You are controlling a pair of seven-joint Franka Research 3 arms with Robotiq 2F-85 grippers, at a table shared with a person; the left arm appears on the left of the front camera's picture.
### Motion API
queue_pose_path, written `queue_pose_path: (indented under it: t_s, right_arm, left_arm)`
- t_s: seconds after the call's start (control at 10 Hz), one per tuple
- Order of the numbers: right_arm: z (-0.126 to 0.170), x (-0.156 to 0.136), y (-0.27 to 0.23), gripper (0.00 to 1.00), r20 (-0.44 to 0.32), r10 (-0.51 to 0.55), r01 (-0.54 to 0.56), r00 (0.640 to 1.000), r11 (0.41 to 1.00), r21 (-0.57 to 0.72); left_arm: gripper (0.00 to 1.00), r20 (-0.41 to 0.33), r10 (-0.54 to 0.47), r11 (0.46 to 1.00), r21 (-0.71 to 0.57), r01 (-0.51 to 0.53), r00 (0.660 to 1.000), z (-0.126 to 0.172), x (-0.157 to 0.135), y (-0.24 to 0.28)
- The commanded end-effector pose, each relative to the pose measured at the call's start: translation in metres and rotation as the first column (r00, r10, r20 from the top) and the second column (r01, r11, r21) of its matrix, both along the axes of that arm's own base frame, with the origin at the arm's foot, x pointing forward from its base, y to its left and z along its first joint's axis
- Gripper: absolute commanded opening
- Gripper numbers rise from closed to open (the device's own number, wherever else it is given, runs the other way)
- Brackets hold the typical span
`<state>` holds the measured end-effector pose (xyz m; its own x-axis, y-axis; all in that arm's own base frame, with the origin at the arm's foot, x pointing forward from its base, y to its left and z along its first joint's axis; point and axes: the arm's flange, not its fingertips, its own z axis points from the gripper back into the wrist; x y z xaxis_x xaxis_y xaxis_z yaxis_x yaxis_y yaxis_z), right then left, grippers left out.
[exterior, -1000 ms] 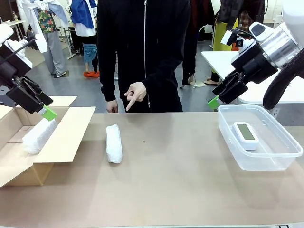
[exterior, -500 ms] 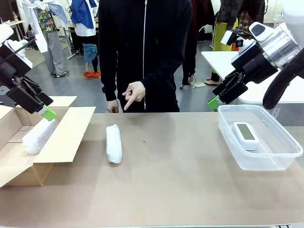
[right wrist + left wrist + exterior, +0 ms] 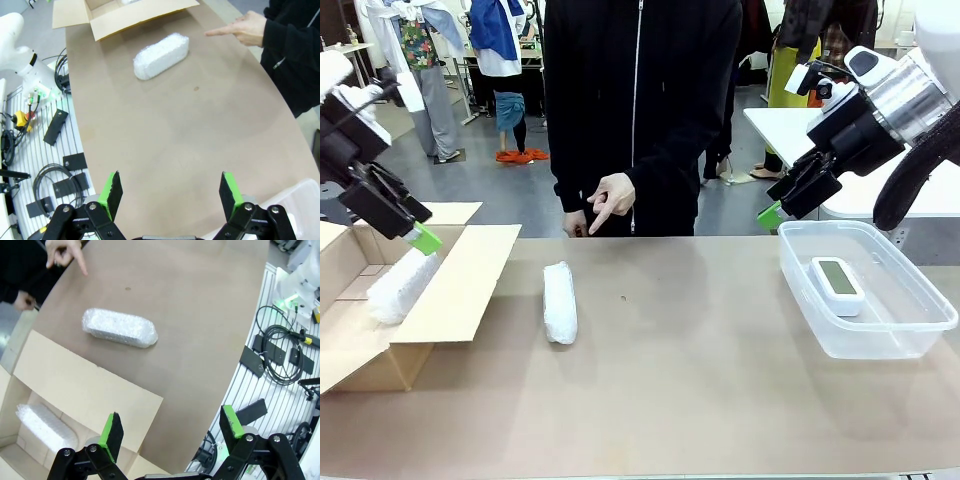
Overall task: Separate and place wrapped and unwrapped clocks.
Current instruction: Pick up the Digital clock indicated by the person.
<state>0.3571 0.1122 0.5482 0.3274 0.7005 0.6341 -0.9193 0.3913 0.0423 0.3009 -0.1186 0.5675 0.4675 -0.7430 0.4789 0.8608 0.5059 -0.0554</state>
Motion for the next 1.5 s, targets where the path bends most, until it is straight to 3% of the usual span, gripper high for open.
queue_pose_path:
  t_s: [0.0,0.1,0.3,0.4,0.5,0.6,0.7,0.8,0.9,1.2,1.4]
  right_arm:
    - [0.001,0.001,-0.003,1.0,0.001,0.017,-0.017,1.0,1.0,-0.008]
    - [0.001,0.001,-0.003,1.0,0.001,0.017,-0.017,1.0,1.0,-0.008]
    - [0.001,0.001,-0.003,1.0,0.001,0.017,-0.017,1.0,1.0,-0.008]
    - [0.001,0.001,-0.003,1.0,0.001,0.017,-0.017,1.0,1.0,-0.008]
    - [0.001,0.001,-0.003,1.0,0.001,0.017,-0.017,1.0,1.0,-0.008]
    - [0.001,0.001,-0.003,1.0,0.001,0.017,-0.017,1.0,1.0,-0.008]
    - [0.001,0.001,-0.003,1.0,0.001,0.017,-0.017,1.0,1.0,-0.008]
    - [0.001,0.001,-0.003,1.0,0.001,0.017,-0.017,1.0,1.0,-0.008]
    - [0.001,0.001,-0.003,1.0,0.001,0.017,-0.017,1.0,1.0,-0.008]
    - [0.001,0.001,-0.003,1.0,0.001,0.017,-0.017,1.0,1.0,-0.008]
    - [0.001,0.001,-0.003,1.0,0.001,0.017,-0.017,1.0,1.0,-0.008]
  left_arm:
    - [1.0,-0.085,0.195,0.976,0.119,-0.185,0.977,-0.016,0.028,-0.053]
    - [1.0,-0.125,0.282,0.95,0.177,-0.258,0.951,-0.028,0.038,-0.079]
    - [1.0,-0.206,0.501,0.863,0.19,-0.468,0.841,-0.06,0.056,-0.11]
    - [1.0,-0.206,0.687,0.724,0.271,-0.634,0.697,-0.082,0.061,-0.119]
    - [1.0,-0.145,0.801,0.595,0.303,-0.744,0.581,-0.098,0.062,-0.124]
    - [1.0,-0.093,0.845,0.529,0.289,-0.798,0.526,-0.107,0.064,-0.128]
    - [1.0,-0.095,0.86,0.51,0.223,-0.831,0.502,-0.109,0.067,-0.128]
    - [1.0,-0.147,0.769,0.638,0.13,-0.759,0.622,-0.089,0.061,-0.118]
    - [1.0,-0.147,0.817,0.576,0.249,-0.779,0.557,-0.11,0.069,-0.119]
    - [1.0,-0.145,0.821,0.572,0.215,-0.792,0.553,-0.104,0.069,-0.121]
    - [1.0,-0.215,0.864,0.497,0.219,-0.84,0.455,-0.125,0.104,-0.146]
